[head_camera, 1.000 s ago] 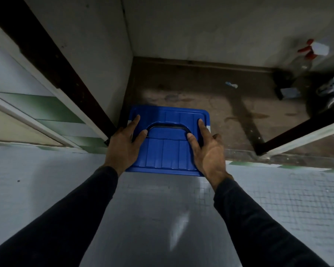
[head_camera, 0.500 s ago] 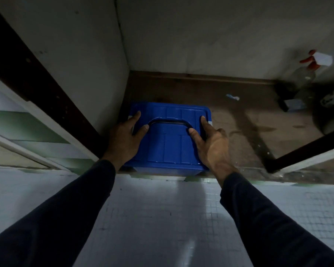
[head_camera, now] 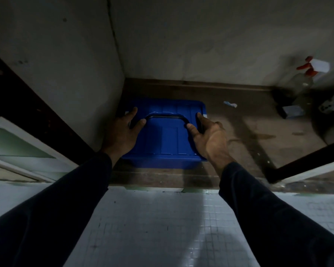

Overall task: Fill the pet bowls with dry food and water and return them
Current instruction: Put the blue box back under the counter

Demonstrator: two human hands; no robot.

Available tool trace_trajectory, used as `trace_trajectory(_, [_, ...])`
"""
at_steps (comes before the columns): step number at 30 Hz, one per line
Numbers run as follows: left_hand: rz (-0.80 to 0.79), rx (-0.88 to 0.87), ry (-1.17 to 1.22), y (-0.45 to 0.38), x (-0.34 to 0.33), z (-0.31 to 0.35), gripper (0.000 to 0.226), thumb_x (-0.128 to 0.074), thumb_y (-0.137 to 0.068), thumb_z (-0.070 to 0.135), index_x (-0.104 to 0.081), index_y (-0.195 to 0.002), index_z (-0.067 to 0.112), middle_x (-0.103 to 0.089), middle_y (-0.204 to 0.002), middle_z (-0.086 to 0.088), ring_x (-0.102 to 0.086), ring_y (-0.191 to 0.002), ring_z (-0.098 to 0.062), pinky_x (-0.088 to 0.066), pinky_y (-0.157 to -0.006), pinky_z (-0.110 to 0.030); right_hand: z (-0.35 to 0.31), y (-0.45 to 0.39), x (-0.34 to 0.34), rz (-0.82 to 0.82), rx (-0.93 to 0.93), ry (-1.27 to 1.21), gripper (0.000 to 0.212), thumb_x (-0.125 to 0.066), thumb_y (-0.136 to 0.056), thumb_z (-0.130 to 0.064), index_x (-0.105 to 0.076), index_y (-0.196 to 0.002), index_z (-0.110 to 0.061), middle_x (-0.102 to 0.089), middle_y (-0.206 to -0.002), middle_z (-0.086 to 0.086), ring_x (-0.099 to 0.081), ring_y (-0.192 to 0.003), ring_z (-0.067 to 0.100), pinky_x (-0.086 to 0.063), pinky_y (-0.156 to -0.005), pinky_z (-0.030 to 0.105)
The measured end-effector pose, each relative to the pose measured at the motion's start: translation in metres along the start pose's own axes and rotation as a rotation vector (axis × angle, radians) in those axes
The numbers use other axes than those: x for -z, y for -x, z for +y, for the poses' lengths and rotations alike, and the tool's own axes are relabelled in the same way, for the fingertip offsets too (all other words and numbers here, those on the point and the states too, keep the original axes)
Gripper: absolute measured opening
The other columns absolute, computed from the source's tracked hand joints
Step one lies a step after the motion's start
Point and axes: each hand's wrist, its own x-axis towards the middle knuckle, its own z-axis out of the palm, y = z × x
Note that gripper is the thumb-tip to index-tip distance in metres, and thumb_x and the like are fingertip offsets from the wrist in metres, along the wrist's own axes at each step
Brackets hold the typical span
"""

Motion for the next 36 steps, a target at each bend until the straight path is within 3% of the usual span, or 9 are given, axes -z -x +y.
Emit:
trace_trajectory(3, [-0.015,-0.002,-0.029,0.006,0.002,0.003,0.074,-0.053,-0.097,0.064,-0.032,-0.161,0.032,-0.030,-0.168,-0.009,-0.031,-0.153,-0.026,-0.027,-0.117,-0.031,-0.001,0.003,-0.001,-0.002,0.002,0.047,0.066,-0.051,-0.096,-0.061,-0.035,-0.155,-0.033,-0.041,-0.133,0.011,-0.048,-0.098,0.018,-0.044,-0.085,0.028])
trace_trajectory(6, [-0.011,-0.009,-0.003,0.017,-0.001,0.007,0.075,-0.059,-0.097,0.060,-0.033,-0.160,0.031,-0.029,-0.168,-0.004,-0.030,-0.154,-0.024,-0.026,-0.119,-0.030,-0.003,0.010,0.000,-0.010,0.042,0.062,0.061,-0.049,-0.100,-0.054,-0.035,-0.155,-0.029,-0.037,-0.138,0.011,-0.047,-0.102,0.017,-0.042,-0.092,0.026])
trace_trajectory(8, [0.004,0.001,-0.019,0.021,-0.002,0.010,0.072,-0.058,-0.098,0.057,-0.033,-0.161,0.031,-0.028,-0.169,-0.004,-0.029,-0.154,-0.024,-0.022,-0.115,-0.025,-0.010,0.012,0.001,-0.051,0.075,0.001,0.055,-0.052,-0.102,-0.043,-0.038,-0.153,-0.024,-0.036,-0.146,0.012,-0.051,-0.120,0.024,-0.043,-0.108,0.033])
trace_trajectory(11, [0.002,0.009,-0.066,0.024,-0.002,0.015,0.070,-0.054,-0.100,0.056,-0.031,-0.162,0.032,-0.025,-0.170,-0.006,-0.026,-0.155,-0.026,-0.022,-0.117,-0.027,-0.020,0.020,0.007,-0.105,0.110,0.186,0.056,-0.040,-0.107,-0.038,-0.029,-0.159,-0.019,-0.018,-0.166,0.012,-0.019,-0.153,0.029,-0.019,-0.126,0.042])
trace_trajectory(16, [0.009,-0.049,-0.215,0.034,0.000,0.022,0.068,-0.045,-0.104,0.055,-0.029,-0.163,0.027,-0.011,-0.173,-0.010,-0.012,-0.159,-0.028,-0.018,-0.127,-0.040,-0.022,0.028,0.015,-0.152,0.094,0.232,0.058,-0.032,-0.108,-0.044,-0.020,-0.161,-0.024,0.007,-0.170,0.004,0.000,-0.156,0.023,-0.013,-0.127,0.037])
trace_trajectory(19, [-0.004,-0.136,-0.333,0.043,0.001,0.026,0.065,-0.042,-0.104,0.056,-0.033,-0.161,0.026,-0.002,-0.174,-0.009,-0.002,-0.160,-0.028,-0.012,-0.128,-0.042,-0.023,0.035,0.018,-0.183,0.111,0.270,0.061,-0.031,-0.108,-0.045,-0.015,-0.162,-0.023,0.010,-0.170,0.004,0.003,-0.156,0.023,-0.008,-0.125,0.036])
trace_trajectory(23, [-0.092,-0.205,-0.503,0.059,0.006,0.029,0.081,-0.019,-0.097,0.069,-0.029,-0.162,0.022,-0.003,-0.174,-0.011,0.006,-0.160,-0.026,-0.011,-0.129,-0.050,-0.019,0.050,0.021,-0.211,0.126,0.351,0.065,-0.029,-0.106,-0.051,-0.011,-0.163,-0.025,0.009,-0.170,0.003,0.003,-0.156,0.025,-0.004,-0.127,0.039])
trace_trajectory(30, [-0.244,-0.219,-0.694,0.127,0.026,0.043,0.085,-0.019,-0.095,0.067,-0.045,-0.155,0.013,-0.031,-0.166,-0.021,-0.027,-0.154,-0.041,-0.032,-0.120,-0.056,-0.005,0.105,0.046,-0.407,0.146,0.494,0.074,-0.029,-0.101,-0.065,-0.011,-0.162,-0.028,0.003,-0.170,0.004,-0.001,-0.156,0.028,-0.006,-0.128,0.043])
trace_trajectory(36, [-0.322,-0.222,-0.707,0.197,0.064,0.074,0.075,-0.033,-0.099,0.062,-0.050,-0.151,0.010,-0.043,-0.159,-0.020,-0.035,-0.150,-0.042,-0.033,-0.119,-0.055,-0.020,0.172,0.089,-0.489,0.166,0.558,0.081,-0.017,-0.099,-0.071,-0.002,-0.162,-0.023,0.000,-0.170,0.007,0.001,-0.157,0.028,-0.001,-0.126,0.043])
